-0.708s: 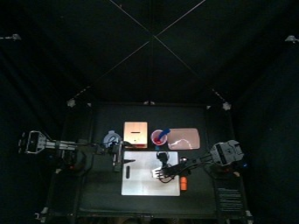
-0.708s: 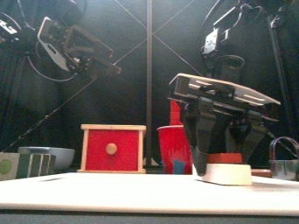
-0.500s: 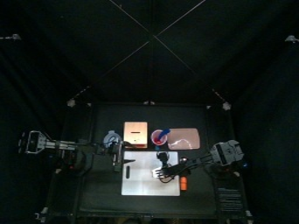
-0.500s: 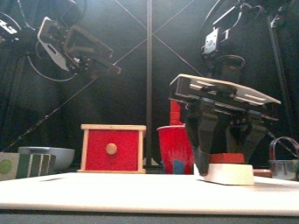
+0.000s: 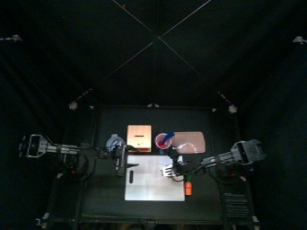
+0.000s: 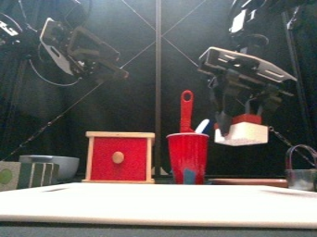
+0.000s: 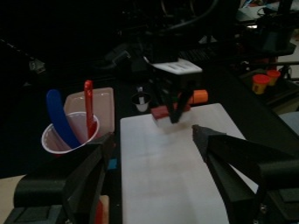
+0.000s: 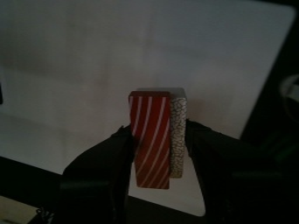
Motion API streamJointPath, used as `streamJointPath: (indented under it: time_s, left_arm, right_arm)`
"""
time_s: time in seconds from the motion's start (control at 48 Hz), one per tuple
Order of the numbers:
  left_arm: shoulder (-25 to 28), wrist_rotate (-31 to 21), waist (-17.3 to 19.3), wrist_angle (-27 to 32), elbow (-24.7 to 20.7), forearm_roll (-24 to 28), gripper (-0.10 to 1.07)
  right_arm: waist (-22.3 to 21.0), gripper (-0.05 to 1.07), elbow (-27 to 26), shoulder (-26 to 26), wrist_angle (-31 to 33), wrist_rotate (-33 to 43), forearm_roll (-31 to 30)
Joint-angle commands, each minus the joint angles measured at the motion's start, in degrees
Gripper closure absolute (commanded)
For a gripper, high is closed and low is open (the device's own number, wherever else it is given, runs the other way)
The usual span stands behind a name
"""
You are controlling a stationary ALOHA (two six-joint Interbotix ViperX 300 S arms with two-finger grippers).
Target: Place salmon sushi on plate
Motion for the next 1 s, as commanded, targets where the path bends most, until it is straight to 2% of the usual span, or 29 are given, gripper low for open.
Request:
streamJointPath:
  time_s: [0.0, 0.125, 0.292, 0.458, 0.562, 0.792, 0.896, 0.979]
  left_arm:
    - [-0.4, 0.1, -0.1, -0.6, -1.4, -0.1, -0.05]
    - [-0.4, 0.0, -0.1, -0.6, -1.5, 0.0, -0.05]
    - [-0.4, 0.1, -0.1, -0.6, -1.7, 0.0, -0.05]
    - [-0.4, 0.1, 0.1, -0.6, -2.1, 0.1, -0.05]
    - [-0.3, 0.1, 0.4, -0.6, -2.4, 0.0, -0.05]
    - [-0.2, 0.1, 1.1, -0.6, -2.7, -0.3, -0.05]
    - [-0.2, 0.0, 1.1, -0.6, -2.9, -0.3, -0.05]
    - [-0.3, 0.0, 1.1, -0.6, -3.0, -0.3, -0.05]
  right_arm:
    - [-1.1, 0.34, 1.8, -6.0, 1.2, 0.1, -1.0]
    - [-4.2, 0.34, 6.8, -13.3, 2.4, -0.1, -2.8]
    - [-11.4, 0.34, 15.4, -23.6, 4.0, -1.4, -4.7]
    - [-20.9, 0.34, 21.5, -30.6, 4.0, -9.7, -3.7]
    - [-26.6, 0.34, 22.8, -31.0, 3.7, -15.7, -2.1]
    - [-40.8, 0.34, 23.3, -27.6, -1.9, -31.8, 1.6]
    - [-45.5, 0.34, 23.8, -24.5, -6.3, -37.9, 4.7]
    - [-47.6, 0.34, 24.3, -21.5, -8.9, -40.8, 6.1]
